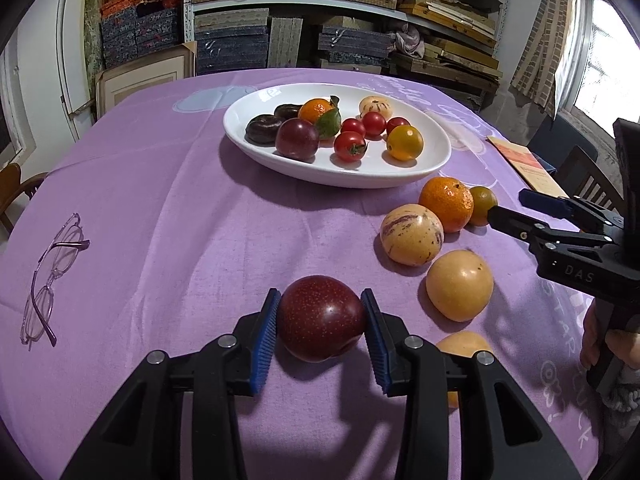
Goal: Organize fruits
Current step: 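Hold the dark red plum with the left gripper while the right gripper grasps an orange-yellow tomato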
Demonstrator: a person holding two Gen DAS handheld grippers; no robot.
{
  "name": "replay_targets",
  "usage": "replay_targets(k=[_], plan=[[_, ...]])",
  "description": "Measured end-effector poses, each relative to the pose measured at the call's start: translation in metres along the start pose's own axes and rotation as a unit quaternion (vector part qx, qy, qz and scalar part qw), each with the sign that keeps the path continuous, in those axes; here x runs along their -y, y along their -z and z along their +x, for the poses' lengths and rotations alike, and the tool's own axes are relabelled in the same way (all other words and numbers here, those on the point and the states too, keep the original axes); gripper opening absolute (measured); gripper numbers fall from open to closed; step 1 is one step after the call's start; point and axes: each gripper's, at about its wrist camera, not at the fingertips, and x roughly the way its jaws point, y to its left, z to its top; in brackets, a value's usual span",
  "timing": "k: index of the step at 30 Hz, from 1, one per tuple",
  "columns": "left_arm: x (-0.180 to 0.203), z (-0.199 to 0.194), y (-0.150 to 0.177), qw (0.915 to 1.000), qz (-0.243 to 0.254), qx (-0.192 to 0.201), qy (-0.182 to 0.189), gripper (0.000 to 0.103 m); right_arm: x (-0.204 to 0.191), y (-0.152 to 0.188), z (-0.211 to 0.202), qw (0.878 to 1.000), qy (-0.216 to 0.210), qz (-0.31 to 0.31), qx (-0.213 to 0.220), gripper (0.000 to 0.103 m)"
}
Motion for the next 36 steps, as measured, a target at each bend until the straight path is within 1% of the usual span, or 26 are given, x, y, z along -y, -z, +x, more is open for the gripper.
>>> replay_targets(k=[4,6,9,11,13,14,17,20,24,36], plan=[[-0.002,0.001,-0.001,1.0000,-0.007,-0.003,0.004,0.041,0.003,-0.004,0.019,0.999,-0.023,-0.006,-0.027,0.062],[-0.003,0.001,-0.001,0.9999,-0.008,-0.004,0.006,0.041,0.006,-0.007,0.021,0.999,-0.032,-0.004,-0.026,0.062],[-0.004,0.003,-0.001,0.9999,-0.008,-0.009,0.007,0.041,0.009,-0.011,0.023,0.999,-0.029,-0.006,-0.025,0.060],[-0.004,0.004,-0.002,0.9999,-0.009,-0.010,0.008,0.041,0.012,-0.012,0.024,0.999,-0.034,-0.003,-0.026,0.053],[-0.004,0.005,-0.002,0.9999,-0.009,-0.012,0.008,0.041,0.015,-0.013,0.026,0.999,-0.044,0.005,-0.029,0.041],[-0.004,0.006,-0.002,0.9998,-0.010,-0.013,0.008,0.041,0.016,-0.014,0.027,0.998,-0.049,0.006,-0.029,0.039],[-0.005,0.006,-0.001,0.9998,-0.012,-0.014,0.007,0.041,0.017,-0.015,0.028,0.998,-0.051,0.003,-0.030,0.039],[-0.004,0.006,-0.001,0.9998,-0.011,-0.014,0.007,0.041,0.022,-0.017,0.032,0.997,-0.068,0.011,-0.036,0.040],[-0.004,0.006,-0.001,0.9998,-0.012,-0.014,0.007,0.041,0.032,-0.017,0.038,0.995,-0.083,0.034,-0.042,0.039],[-0.006,0.005,-0.003,0.9997,-0.016,-0.010,0.012,0.041,0.021,-0.007,0.028,0.999,-0.041,0.016,-0.026,0.039]])
